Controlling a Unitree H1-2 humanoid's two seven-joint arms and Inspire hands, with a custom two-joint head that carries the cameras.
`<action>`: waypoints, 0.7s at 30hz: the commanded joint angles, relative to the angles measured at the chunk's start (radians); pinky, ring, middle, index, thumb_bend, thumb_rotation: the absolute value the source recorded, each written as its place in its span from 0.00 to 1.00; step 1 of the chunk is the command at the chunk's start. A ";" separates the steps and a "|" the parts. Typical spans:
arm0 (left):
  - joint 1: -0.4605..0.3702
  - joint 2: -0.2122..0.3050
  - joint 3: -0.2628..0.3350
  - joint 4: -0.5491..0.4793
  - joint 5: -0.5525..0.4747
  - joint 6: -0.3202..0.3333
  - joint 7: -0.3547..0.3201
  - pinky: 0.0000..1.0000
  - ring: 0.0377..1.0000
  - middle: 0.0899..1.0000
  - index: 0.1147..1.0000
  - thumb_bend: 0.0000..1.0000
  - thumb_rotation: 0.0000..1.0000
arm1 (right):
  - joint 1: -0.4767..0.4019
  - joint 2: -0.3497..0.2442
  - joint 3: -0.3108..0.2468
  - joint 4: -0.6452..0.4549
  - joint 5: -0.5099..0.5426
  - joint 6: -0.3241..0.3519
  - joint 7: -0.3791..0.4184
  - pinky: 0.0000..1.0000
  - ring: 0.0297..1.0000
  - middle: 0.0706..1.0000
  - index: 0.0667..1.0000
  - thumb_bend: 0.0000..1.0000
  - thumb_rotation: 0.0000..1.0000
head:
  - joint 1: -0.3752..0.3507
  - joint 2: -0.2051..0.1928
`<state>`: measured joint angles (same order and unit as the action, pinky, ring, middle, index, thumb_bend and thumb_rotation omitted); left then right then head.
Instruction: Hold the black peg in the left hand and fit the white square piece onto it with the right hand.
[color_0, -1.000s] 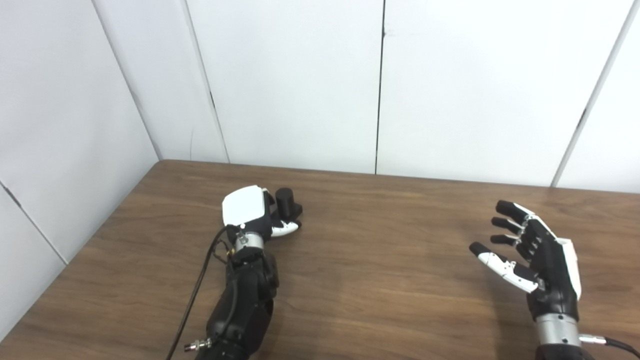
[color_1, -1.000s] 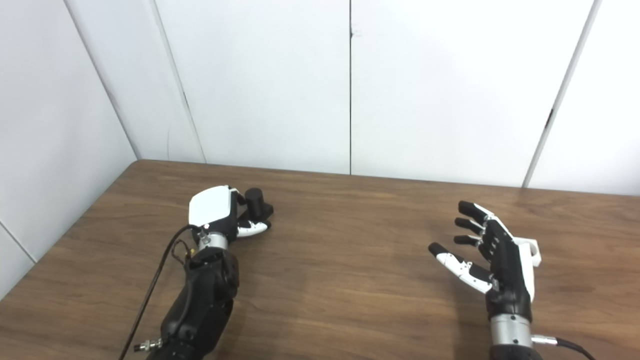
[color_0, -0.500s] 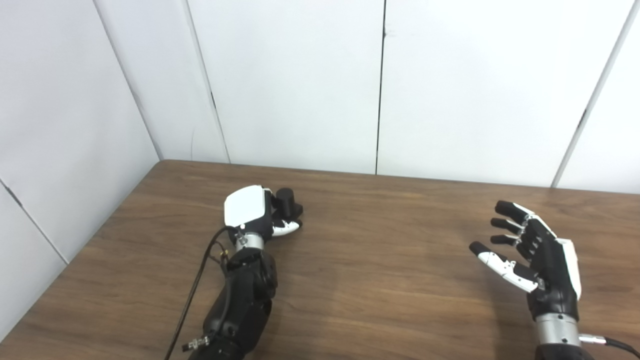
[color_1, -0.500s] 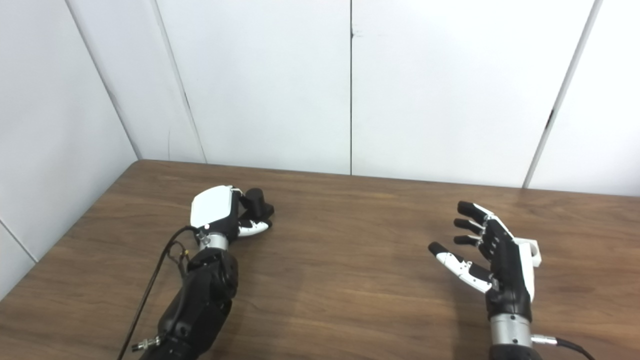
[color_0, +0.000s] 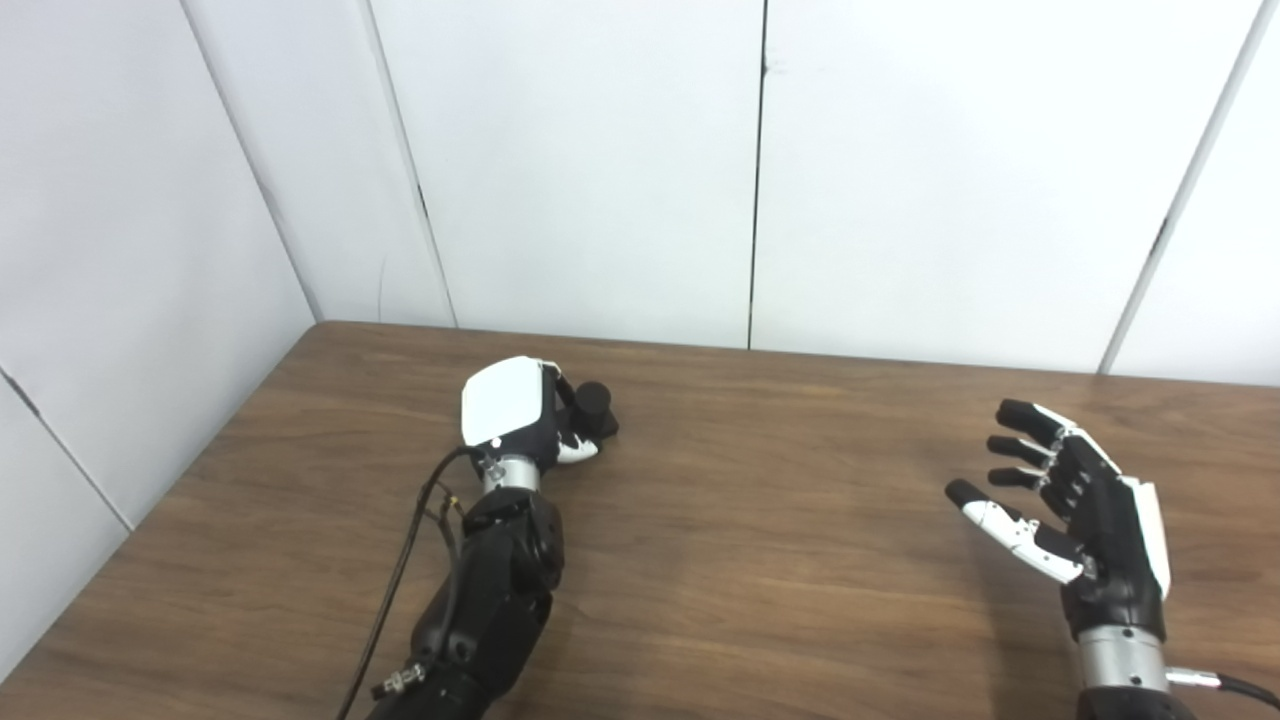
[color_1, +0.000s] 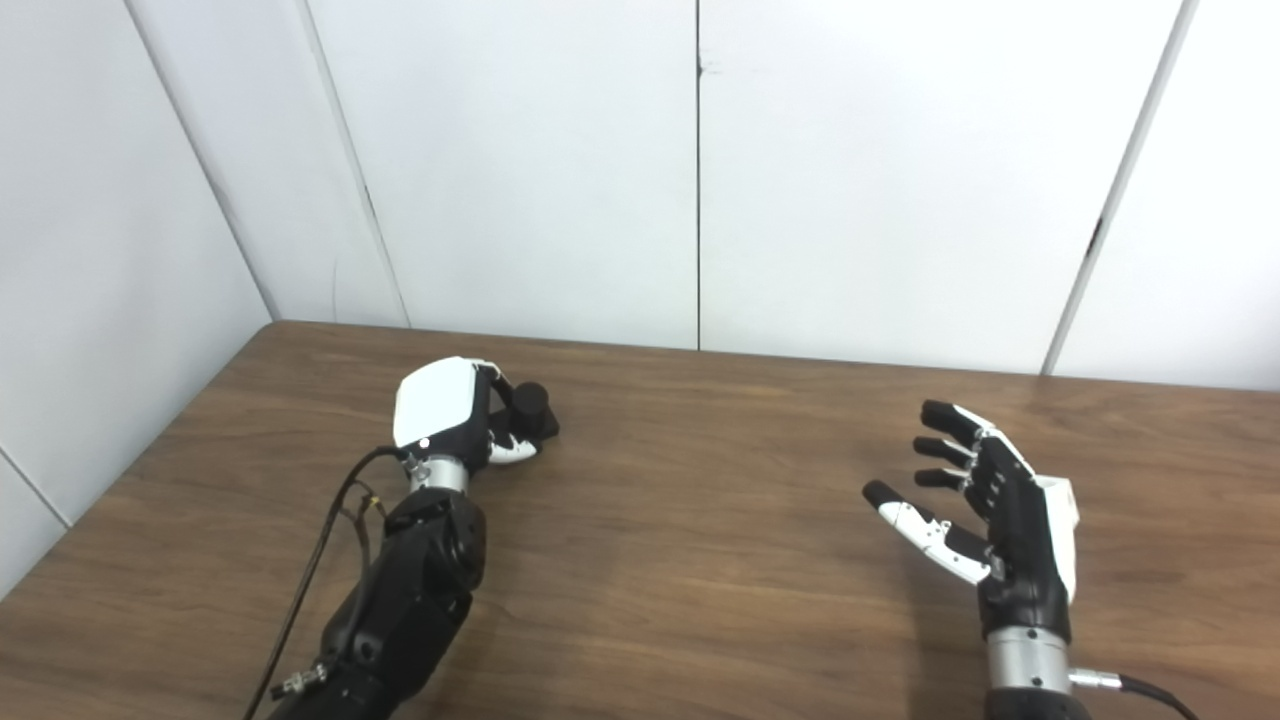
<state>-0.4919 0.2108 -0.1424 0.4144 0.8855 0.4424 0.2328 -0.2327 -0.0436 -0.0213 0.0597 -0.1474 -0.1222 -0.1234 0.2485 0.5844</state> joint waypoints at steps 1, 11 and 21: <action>0.013 0.038 0.005 -0.002 -0.047 -0.034 -0.009 0.84 0.86 0.80 0.42 0.51 0.07 | -0.030 0.004 -0.002 -0.038 -0.006 -0.015 -0.007 0.58 0.70 0.75 0.72 0.65 0.15 | -0.001 0.001; 0.049 0.124 -0.007 -0.054 -0.322 -0.325 -0.170 0.86 0.90 0.85 0.42 0.52 0.08 | -0.031 0.005 0.000 -0.038 -0.010 -0.020 -0.009 0.59 0.70 0.75 0.72 0.64 0.15 | -0.025 0.006; 0.039 0.178 -0.026 -0.021 -0.494 -0.575 -0.318 0.81 0.91 0.87 0.43 0.52 0.08 | -0.033 0.014 -0.002 -0.041 -0.018 -0.010 -0.015 0.57 0.69 0.74 0.71 0.64 0.15 | -0.056 0.007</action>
<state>-0.4266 0.3667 -0.1615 0.3844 0.4269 -0.0674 -0.0576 -0.2327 -0.0392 -0.0206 0.0593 -0.1643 -0.1219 -0.1280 0.1918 0.5906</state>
